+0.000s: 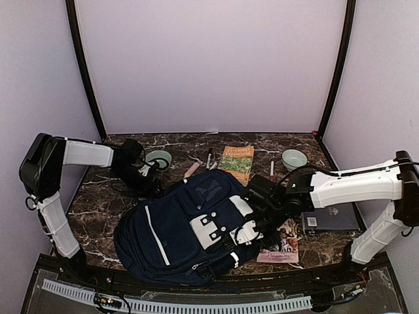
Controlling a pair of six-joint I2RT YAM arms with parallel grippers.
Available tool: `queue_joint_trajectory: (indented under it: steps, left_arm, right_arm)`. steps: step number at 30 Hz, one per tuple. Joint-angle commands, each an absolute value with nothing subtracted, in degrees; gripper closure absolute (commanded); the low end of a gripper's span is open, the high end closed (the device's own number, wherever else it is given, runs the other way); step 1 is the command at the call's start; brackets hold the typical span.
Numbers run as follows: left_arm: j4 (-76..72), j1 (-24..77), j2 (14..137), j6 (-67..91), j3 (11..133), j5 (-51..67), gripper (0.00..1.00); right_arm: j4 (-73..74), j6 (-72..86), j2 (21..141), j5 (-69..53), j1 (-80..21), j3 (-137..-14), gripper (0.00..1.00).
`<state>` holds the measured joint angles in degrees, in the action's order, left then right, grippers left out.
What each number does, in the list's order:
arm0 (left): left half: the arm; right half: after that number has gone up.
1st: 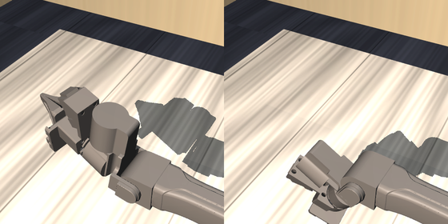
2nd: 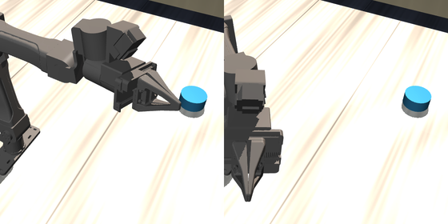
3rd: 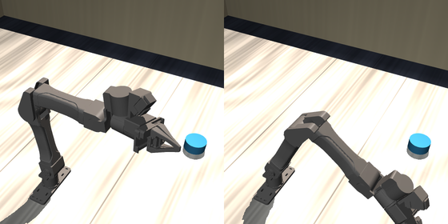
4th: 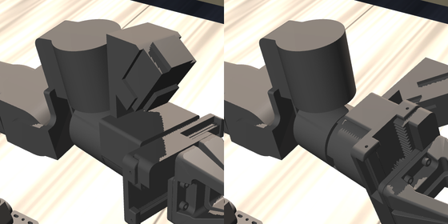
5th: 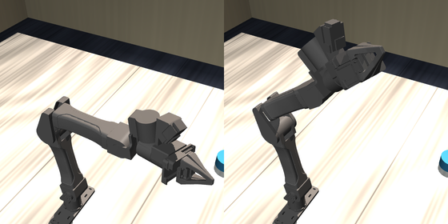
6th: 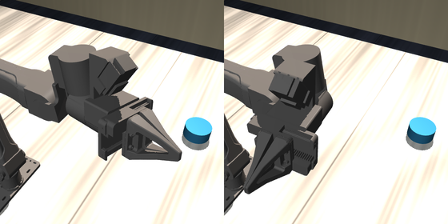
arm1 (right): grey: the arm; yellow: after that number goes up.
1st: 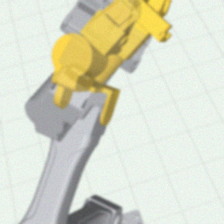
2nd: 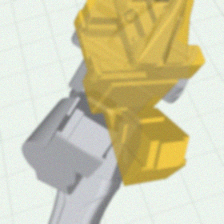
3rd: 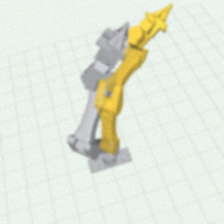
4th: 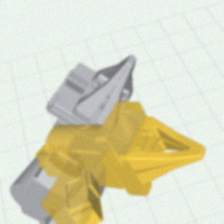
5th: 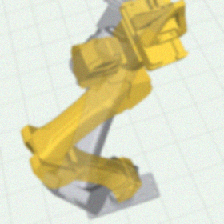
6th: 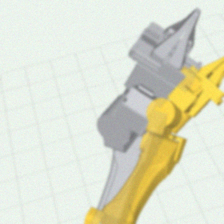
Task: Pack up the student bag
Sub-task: Move the student bag to the center of the board, then rotate the student bag at the center of the board.
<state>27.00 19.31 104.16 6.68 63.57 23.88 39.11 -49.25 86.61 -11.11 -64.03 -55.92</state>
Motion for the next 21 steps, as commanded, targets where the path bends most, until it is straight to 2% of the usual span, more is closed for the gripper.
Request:
queue_joint_trajectory:
  steps: [1,5,12,21]
  left_arm:
    - [27.76,21.11,102.09,7.30,58.44,31.74,0.25]
    - [28.10,24.36,99.39,8.78,54.50,35.43,0.25]
    - [29.10,32.72,88.16,14.64,49.26,35.08,0.26]
    - [33.09,37.53,74.82,20.39,42.66,33.86,0.26]
  right_arm:
    - [38.14,-49.83,84.02,-8.68,-60.11,-53.76,0.87]
    - [34.79,-49.15,83.90,-6.19,-57.02,-53.43,0.85]
    - [27.43,-48.16,87.63,-3.97,-53.01,-56.27,0.79]
    - [21.62,-44.83,102.07,-8.31,-52.81,-67.64,0.72]
